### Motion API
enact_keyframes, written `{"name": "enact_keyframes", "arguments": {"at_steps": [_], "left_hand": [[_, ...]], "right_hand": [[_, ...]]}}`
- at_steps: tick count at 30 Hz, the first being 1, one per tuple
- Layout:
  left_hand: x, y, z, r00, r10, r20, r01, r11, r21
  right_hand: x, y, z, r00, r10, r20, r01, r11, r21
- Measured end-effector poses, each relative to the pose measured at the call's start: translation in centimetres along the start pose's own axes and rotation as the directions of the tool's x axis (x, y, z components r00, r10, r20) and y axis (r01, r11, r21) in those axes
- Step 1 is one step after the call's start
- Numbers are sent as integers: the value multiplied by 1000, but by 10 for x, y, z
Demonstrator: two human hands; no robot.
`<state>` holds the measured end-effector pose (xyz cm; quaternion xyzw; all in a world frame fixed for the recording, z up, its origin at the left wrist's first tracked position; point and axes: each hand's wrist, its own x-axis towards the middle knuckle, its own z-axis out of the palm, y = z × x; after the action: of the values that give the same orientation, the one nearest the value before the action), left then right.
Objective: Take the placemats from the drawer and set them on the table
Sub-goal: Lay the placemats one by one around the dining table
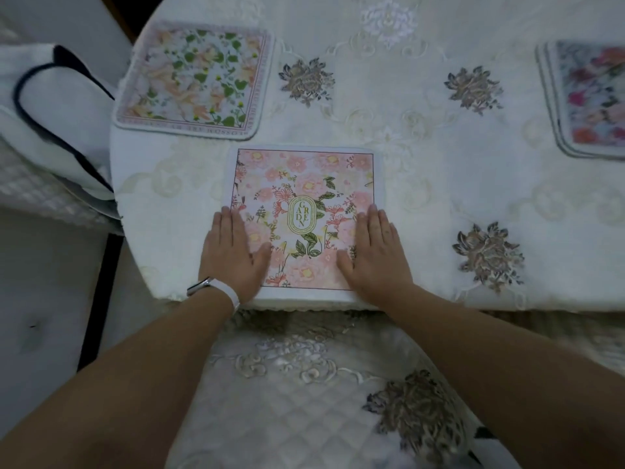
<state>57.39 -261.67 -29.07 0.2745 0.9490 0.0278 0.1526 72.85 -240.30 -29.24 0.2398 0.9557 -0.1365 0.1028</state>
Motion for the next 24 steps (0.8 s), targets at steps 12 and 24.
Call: {"name": "enact_keyframes", "arguments": {"at_steps": [12, 24], "left_hand": [[-2, 35, 4, 938, 341, 67, -347, 933, 94], [64, 47, -6, 958, 285, -20, -284, 958, 47]], "right_hand": [[-1, -47, 7, 976, -212, 38, 214, 976, -48], [64, -50, -1, 981, -189, -43, 189, 982, 4]]}}
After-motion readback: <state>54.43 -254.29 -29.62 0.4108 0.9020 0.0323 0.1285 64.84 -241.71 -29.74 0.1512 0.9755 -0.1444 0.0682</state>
